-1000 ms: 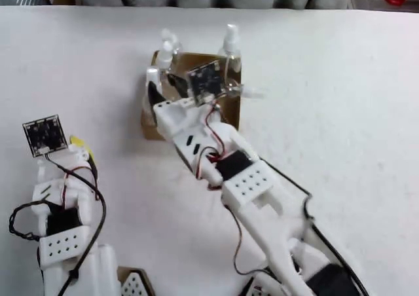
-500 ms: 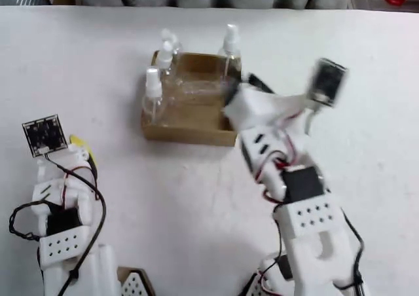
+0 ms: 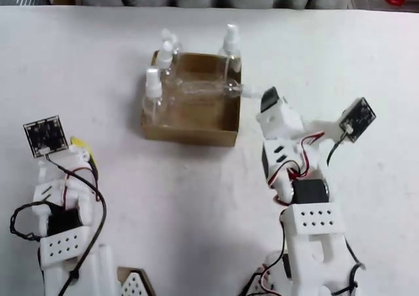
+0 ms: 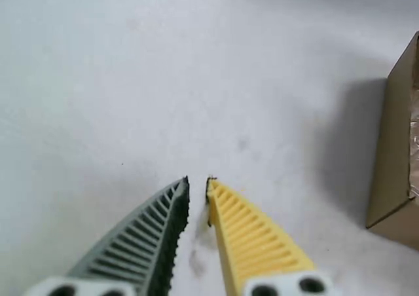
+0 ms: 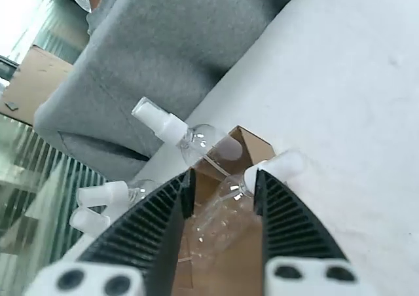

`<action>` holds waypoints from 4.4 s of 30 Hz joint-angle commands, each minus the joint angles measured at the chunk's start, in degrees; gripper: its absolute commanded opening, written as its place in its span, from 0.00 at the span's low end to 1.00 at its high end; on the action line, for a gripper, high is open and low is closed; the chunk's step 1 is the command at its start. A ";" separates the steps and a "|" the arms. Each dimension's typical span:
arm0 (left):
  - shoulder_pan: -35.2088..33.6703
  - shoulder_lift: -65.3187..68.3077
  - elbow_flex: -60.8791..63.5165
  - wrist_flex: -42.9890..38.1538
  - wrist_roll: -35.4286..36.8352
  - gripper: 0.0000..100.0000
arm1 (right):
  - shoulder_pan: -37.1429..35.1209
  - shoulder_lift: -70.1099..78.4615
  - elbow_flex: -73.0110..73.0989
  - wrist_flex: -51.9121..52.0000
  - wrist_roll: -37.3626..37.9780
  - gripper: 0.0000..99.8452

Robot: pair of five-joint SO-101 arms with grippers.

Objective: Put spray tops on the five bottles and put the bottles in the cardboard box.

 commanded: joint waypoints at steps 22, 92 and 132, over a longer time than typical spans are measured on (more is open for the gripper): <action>0.57 -0.92 -0.62 -1.76 -0.53 0.07 | -0.57 16.92 -4.92 -9.89 -12.48 0.11; 0.66 -0.92 -0.44 -1.67 -2.90 0.07 | -0.22 47.43 -24.09 -19.12 -14.86 0.23; 0.66 -0.92 -0.44 -1.67 -2.90 0.07 | 1.01 54.37 -28.57 -18.95 -14.77 0.01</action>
